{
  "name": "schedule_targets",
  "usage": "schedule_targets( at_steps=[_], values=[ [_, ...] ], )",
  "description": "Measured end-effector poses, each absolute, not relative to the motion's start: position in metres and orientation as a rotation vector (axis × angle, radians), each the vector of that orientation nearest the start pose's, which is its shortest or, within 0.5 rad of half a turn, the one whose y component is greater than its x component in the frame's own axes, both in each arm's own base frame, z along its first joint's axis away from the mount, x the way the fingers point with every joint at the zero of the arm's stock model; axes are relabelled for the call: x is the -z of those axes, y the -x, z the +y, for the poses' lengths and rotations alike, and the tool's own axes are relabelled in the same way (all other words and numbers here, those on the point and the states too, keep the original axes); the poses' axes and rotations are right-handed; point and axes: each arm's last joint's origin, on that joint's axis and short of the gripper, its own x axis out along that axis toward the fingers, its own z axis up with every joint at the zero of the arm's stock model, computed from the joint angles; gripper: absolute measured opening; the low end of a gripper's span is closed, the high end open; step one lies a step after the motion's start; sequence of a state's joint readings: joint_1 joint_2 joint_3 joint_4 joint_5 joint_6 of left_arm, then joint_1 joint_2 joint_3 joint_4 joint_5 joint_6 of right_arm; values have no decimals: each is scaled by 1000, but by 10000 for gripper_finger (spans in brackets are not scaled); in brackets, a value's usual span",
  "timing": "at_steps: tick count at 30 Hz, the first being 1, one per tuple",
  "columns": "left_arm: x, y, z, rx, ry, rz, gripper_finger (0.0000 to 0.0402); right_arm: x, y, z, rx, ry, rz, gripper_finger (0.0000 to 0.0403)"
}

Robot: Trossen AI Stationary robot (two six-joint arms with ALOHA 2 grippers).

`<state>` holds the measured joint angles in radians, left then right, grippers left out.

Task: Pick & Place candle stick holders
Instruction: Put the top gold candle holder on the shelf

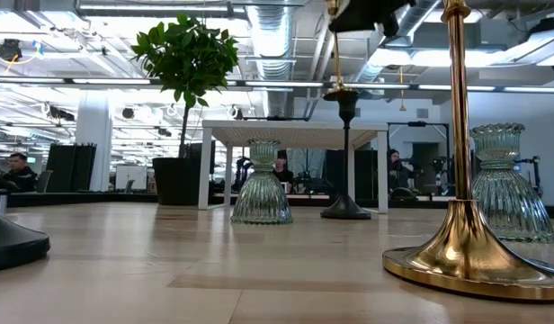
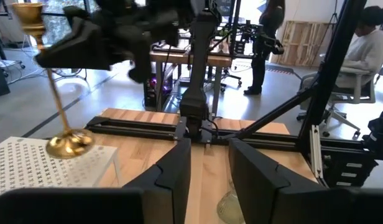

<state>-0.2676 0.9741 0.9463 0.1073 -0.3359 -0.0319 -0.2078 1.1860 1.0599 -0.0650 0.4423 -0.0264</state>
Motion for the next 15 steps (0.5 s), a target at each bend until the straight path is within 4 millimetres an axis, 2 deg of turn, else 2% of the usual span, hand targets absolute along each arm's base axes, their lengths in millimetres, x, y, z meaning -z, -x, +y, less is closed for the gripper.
schedule_targets(
  at_steps=[7, 10, 15],
  values=[
    [-383, -208, -47, -67, 57, -77, 108, -351, -262, -107, 723, -5, 166, 0],
    [-383, -208, -47, -66, 57, -77, 108, -342, -267, -123, 758, -27, 177, 0],
    [-383, -208, -47, -66, 58, -77, 108, -331, -273, -143, 786, -43, 174, 0]
  ],
)
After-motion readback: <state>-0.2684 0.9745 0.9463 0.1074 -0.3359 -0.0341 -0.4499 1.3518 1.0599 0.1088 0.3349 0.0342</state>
